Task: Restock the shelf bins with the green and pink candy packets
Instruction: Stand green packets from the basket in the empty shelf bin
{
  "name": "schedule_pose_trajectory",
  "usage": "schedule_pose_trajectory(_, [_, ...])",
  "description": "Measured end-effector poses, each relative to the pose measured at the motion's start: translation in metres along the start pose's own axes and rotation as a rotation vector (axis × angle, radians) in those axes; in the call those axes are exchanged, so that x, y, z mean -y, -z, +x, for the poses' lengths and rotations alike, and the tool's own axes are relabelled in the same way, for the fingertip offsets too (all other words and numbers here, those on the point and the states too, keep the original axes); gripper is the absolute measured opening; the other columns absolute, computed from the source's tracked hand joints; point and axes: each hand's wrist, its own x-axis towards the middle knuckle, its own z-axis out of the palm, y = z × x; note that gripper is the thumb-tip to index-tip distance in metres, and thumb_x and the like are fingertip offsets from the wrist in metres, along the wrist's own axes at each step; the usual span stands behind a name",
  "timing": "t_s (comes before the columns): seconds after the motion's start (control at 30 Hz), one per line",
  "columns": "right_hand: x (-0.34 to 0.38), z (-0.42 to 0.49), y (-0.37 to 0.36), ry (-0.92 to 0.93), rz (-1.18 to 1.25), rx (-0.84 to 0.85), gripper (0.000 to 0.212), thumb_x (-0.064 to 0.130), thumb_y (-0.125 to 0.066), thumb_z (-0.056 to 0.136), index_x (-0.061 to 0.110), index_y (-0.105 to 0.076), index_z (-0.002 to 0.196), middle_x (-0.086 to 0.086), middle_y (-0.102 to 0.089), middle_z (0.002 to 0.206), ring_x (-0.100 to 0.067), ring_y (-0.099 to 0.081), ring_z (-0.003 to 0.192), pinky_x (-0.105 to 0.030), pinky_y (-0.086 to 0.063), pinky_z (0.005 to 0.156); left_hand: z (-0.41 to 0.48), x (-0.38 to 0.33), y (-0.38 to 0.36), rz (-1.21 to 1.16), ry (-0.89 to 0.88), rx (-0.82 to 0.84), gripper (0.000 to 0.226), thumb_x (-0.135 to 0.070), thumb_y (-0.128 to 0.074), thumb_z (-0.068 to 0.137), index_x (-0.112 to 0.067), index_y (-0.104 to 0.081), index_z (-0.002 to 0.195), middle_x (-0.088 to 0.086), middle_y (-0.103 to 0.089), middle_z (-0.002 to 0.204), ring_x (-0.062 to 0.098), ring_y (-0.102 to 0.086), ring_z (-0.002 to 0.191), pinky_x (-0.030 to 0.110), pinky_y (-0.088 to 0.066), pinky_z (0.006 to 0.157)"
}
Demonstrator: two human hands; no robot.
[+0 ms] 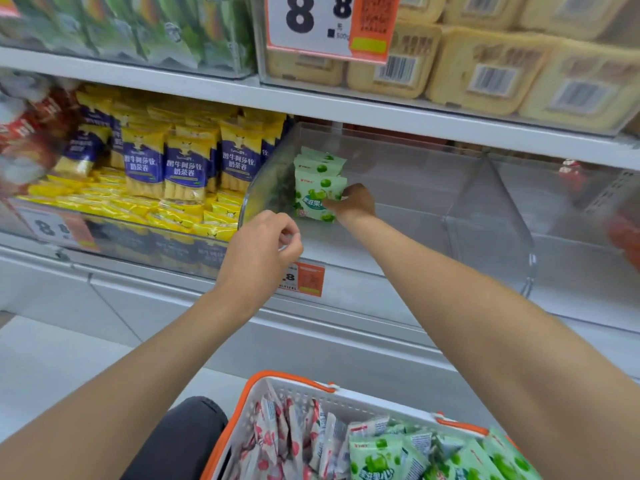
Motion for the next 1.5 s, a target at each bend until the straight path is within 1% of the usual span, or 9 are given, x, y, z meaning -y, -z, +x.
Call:
schedule_pose_trajectory(0.2, [0.009,0.004,-0.009,-0.023,-0.031,0.048,0.034,0.033,-0.068,0.085,0.007,-0.059,0.105,-0.008,-0.067,0.099,-0.024,-0.066,0.089,-0.028,-0.045,0.059,-0.002,-0.002,-0.001,0.037,-0.009,-0.017,0.010,-0.013,-0.058,0.090,-0.015,-0.066,0.085,-0.003,-0.057,0.084,0.010,-0.053,0.073,0.028,-0.048,0.067])
schedule_pose_trajectory(0.37, [0.010,0.003,-0.013,-0.033,0.014,0.083,0.025,0.026,-0.064,0.088,0.005,-0.063,0.103,-0.011,-0.069,0.106,-0.026,-0.069,0.091,-0.039,-0.058,0.083,-0.003,-0.003,-0.001,0.052,-0.011,-0.024,0.011,-0.012,-0.057,0.092,-0.013,-0.066,0.086,-0.002,-0.057,0.086,0.013,-0.054,0.074,0.030,-0.048,0.067])
schedule_pose_trajectory(0.6, [0.008,-0.015,0.010,-0.057,-0.049,0.172,0.023,0.016,-0.072,0.084,0.006,-0.053,0.094,-0.011,-0.063,0.108,-0.025,-0.066,0.098,-0.038,-0.056,0.088,-0.003,-0.003,-0.002,0.061,-0.033,-0.029,0.013,-0.012,-0.055,0.092,-0.013,-0.067,0.086,0.001,-0.060,0.086,0.017,-0.057,0.074,0.040,-0.051,0.069])
schedule_pose_trajectory(0.7, [0.008,-0.037,0.039,0.083,-0.199,0.201,0.040,0.013,-0.068,0.086,0.001,-0.056,0.122,-0.011,-0.061,0.113,-0.028,-0.064,0.103,-0.039,-0.054,0.091,-0.004,-0.005,-0.005,-0.012,-0.015,-0.069,0.013,-0.008,-0.056,0.091,-0.014,-0.065,0.098,-0.002,-0.057,0.091,0.009,-0.055,0.073,0.032,-0.050,0.070])
schedule_pose_trajectory(0.93, [-0.024,-0.128,0.105,0.579,-0.354,0.046,0.023,0.011,-0.064,0.083,0.011,-0.071,0.106,-0.002,-0.066,0.096,-0.014,-0.056,0.084,-0.030,-0.048,0.085,-0.025,-0.037,-0.013,-0.082,-0.032,-0.276,0.024,0.004,-0.060,0.079,-0.014,-0.057,0.096,-0.003,-0.046,0.096,0.017,-0.049,0.084,0.033,-0.045,0.076])
schedule_pose_trajectory(1.03, [-0.052,-0.173,0.115,0.725,-0.340,-0.010,0.016,0.008,-0.062,0.080,0.013,-0.070,0.093,0.002,-0.060,0.091,-0.009,-0.047,0.073,-0.036,-0.049,0.075,-0.056,-0.066,-0.024,-0.217,-0.010,-0.138,0.022,0.004,-0.058,0.077,-0.015,-0.052,0.086,-0.005,-0.045,0.082,0.011,-0.044,0.066,0.026,-0.036,0.064])
schedule_pose_trajectory(1.17, [-0.106,-0.222,0.113,0.719,-0.347,0.049,0.018,0.007,-0.059,0.082,0.014,-0.067,0.097,0.000,-0.053,0.133,-0.016,-0.060,0.081,-0.032,-0.049,0.073,-0.109,-0.066,-0.052,-0.225,0.148,0.313,0.021,0.000,-0.064,0.077,-0.016,-0.055,0.087,0.002,-0.057,0.086,0.015,-0.050,0.068,0.024,-0.036,0.061])
schedule_pose_trajectory(1.33, [-0.205,-0.252,0.096,0.384,-0.529,0.386,0.034,0.005,-0.051,0.088,0.014,-0.065,0.118,-0.004,-0.059,0.127,-0.022,-0.059,0.105,-0.039,-0.048,0.093,-0.152,-0.045,-0.075,-0.043,0.334,0.764,0.020,-0.005,-0.061,0.086,-0.008,-0.063,0.106,0.005,-0.062,0.100,0.024,-0.060,0.094,0.026,-0.044,0.074])
schedule_pose_trajectory(1.5, [-0.258,-0.264,0.064,0.134,-0.679,0.676,0.058,0.007,-0.049,0.092,0.009,-0.033,0.148,-0.013,-0.032,0.154,-0.028,-0.030,0.142,-0.038,-0.028,0.116,-0.170,-0.041,-0.099,0.006,0.335,0.852,0.018,-0.002,-0.056,0.086,-0.011,-0.062,0.101,0.005,-0.060,0.111,0.016,-0.055,0.080,0.026,-0.041,0.064])
